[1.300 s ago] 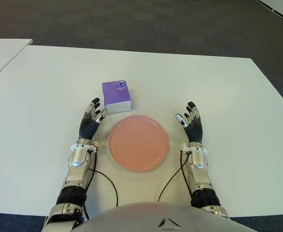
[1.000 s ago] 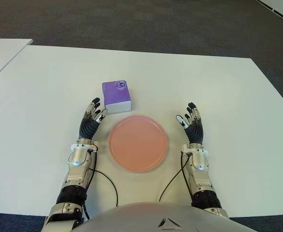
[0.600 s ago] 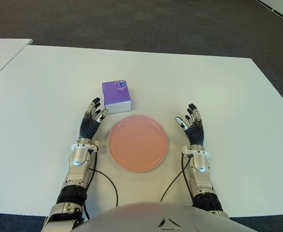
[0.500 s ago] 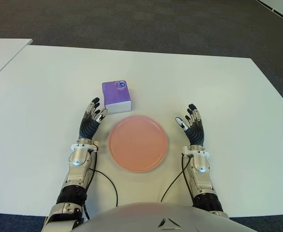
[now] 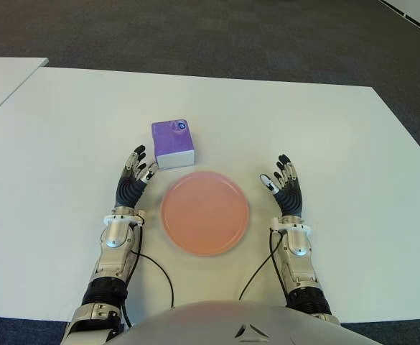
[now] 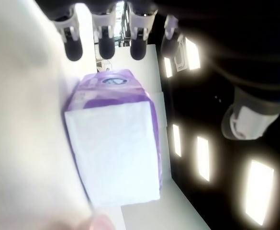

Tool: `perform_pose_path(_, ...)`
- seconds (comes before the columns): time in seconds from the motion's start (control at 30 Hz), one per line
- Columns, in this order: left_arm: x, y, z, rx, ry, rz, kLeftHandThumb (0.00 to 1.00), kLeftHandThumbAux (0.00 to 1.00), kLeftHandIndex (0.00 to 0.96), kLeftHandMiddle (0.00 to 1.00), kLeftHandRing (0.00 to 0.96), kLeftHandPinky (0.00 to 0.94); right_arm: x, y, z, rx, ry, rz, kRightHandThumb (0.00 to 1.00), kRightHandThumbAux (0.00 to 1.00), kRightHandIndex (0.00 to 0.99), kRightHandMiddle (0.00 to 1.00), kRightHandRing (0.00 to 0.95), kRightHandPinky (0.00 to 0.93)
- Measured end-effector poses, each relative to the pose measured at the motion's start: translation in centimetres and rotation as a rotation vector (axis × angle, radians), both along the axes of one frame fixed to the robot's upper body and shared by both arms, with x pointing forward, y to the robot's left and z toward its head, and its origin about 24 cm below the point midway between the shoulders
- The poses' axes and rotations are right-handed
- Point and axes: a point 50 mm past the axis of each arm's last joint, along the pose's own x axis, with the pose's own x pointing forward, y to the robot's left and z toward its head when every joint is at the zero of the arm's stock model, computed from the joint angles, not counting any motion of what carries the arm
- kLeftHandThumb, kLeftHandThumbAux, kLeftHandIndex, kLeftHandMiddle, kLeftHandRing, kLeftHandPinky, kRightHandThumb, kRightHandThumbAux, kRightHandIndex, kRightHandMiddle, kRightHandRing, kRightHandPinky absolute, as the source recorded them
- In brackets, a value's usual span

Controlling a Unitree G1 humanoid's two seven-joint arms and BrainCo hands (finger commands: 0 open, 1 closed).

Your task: Put the tissue paper into the plate.

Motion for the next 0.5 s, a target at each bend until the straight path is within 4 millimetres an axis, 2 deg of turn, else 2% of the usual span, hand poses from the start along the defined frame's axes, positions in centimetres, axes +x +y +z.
perform_pose_path(0.33,-0.1,0.2,0.1,0.015,-0.003,0.002,0.000,0.497,0.000,0.000,0.000,0.000,0.0,0.0,0.0,0.009,0.007,0.009,0.082,0.633,0.000,0.000,0.000,0.000)
perform_pose_path(0.5,0.0,0.9,1.2,0.102,-0.045,0.026,0.010,0.495,0.000,0.000,0.000,0.000,0.0,0.0,0.0,0.012,0.008,0.014,0.087,0.631,0.000,0.000,0.000,0.000)
